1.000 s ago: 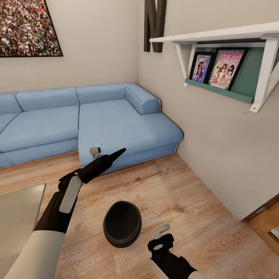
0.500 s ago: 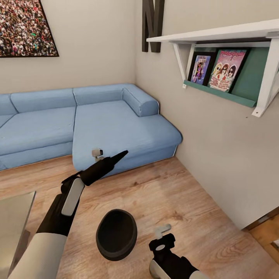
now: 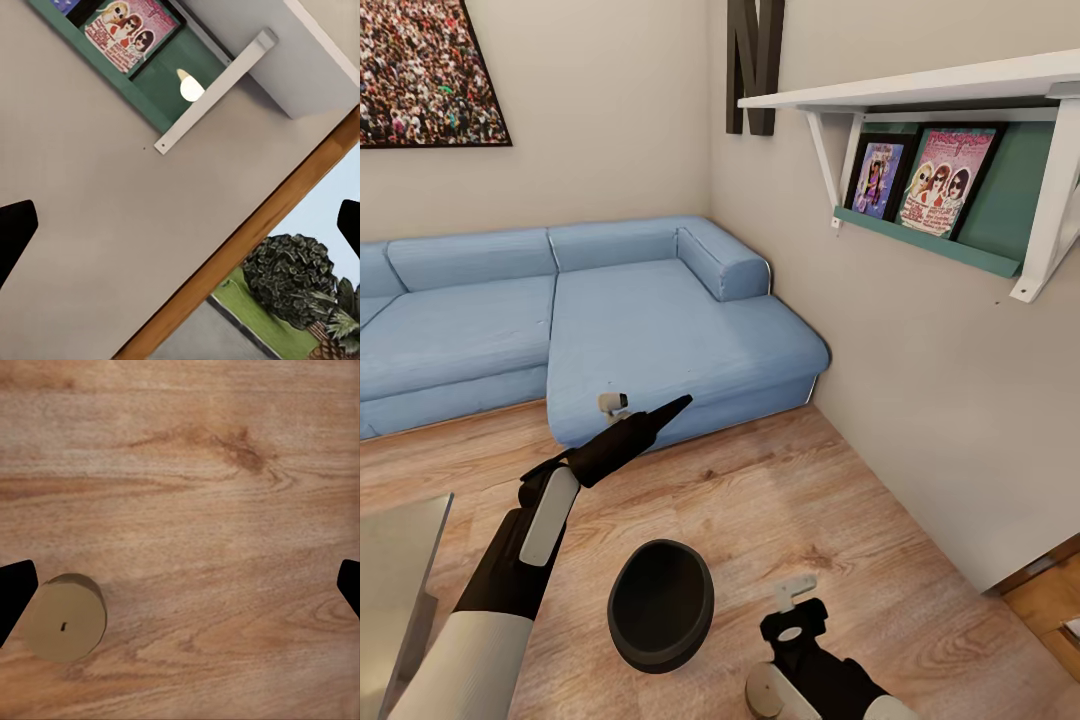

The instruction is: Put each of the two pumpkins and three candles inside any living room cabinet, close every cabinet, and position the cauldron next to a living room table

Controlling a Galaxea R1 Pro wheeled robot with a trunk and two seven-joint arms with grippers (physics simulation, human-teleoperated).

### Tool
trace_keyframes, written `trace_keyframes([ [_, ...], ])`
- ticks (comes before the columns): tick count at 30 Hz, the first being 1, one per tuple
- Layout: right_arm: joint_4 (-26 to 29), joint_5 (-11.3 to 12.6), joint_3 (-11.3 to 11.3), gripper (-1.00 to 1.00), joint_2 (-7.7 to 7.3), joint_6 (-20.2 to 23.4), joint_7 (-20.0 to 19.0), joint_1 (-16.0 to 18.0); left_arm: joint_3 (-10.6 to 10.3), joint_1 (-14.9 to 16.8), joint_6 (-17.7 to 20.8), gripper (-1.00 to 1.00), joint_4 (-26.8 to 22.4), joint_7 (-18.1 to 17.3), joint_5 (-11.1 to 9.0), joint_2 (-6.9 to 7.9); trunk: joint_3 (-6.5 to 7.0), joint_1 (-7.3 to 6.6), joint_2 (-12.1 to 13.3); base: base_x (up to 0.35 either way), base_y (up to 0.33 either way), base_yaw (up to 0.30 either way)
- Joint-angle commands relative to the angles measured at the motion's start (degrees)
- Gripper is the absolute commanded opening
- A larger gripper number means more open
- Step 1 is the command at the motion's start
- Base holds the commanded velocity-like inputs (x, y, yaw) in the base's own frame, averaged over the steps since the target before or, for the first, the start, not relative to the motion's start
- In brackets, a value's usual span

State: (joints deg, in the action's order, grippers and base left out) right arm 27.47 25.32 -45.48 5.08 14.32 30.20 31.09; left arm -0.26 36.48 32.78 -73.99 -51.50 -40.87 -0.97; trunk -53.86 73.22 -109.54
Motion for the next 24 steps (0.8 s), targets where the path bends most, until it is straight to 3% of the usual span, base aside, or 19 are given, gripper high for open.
trace_keyframes([
  [1, 0.1, 0.0, 0.1, 1.0, -0.33, 0.0, -0.3, 0.0, 0.0, 0.0, 0.0, 1.0, 0.0, 0.0, 0.0, 0.0, 0.0, 0.0, 0.0, 0.0, 0.0, 0.0],
  [13, 0.1, -0.4, 0.1, 1.0, -4.22, 0.0, -4.2, 0.2, 0.0, 0.0, 0.0, 1.0, -0.1, 0.0, 0.0, 0.0, 0.0, 0.0, 0.0, 0.0, 0.0, 0.0],
  [14, 0.2, -0.4, 0.1, 1.0, -5.78, 0.0, -28.4, 0.2, 0.0, 0.0, 0.0, 1.0, -0.1, 0.0, 0.0, 0.0, 0.0, 0.0, 0.0, 0.0, 0.0, 0.0],
  [20, 0.6, -0.6, 0.1, 1.0, -7.01, -0.2, -29.2, 0.2, 0.0, 0.0, 0.0, 1.0, -0.1, 0.0, 0.0, 0.0, 0.0, 0.0, 0.0, 0.0, 0.0, 0.0],
  [24, 0.6, -1.2, 0.0, 1.0, -7.46, -0.2, -32.0, 0.8, 0.0, 0.0, 0.0, 1.0, -0.1, -0.1, 0.0, 0.0, 0.0, 0.0, 0.0, 0.0, 0.0, 0.0],
])
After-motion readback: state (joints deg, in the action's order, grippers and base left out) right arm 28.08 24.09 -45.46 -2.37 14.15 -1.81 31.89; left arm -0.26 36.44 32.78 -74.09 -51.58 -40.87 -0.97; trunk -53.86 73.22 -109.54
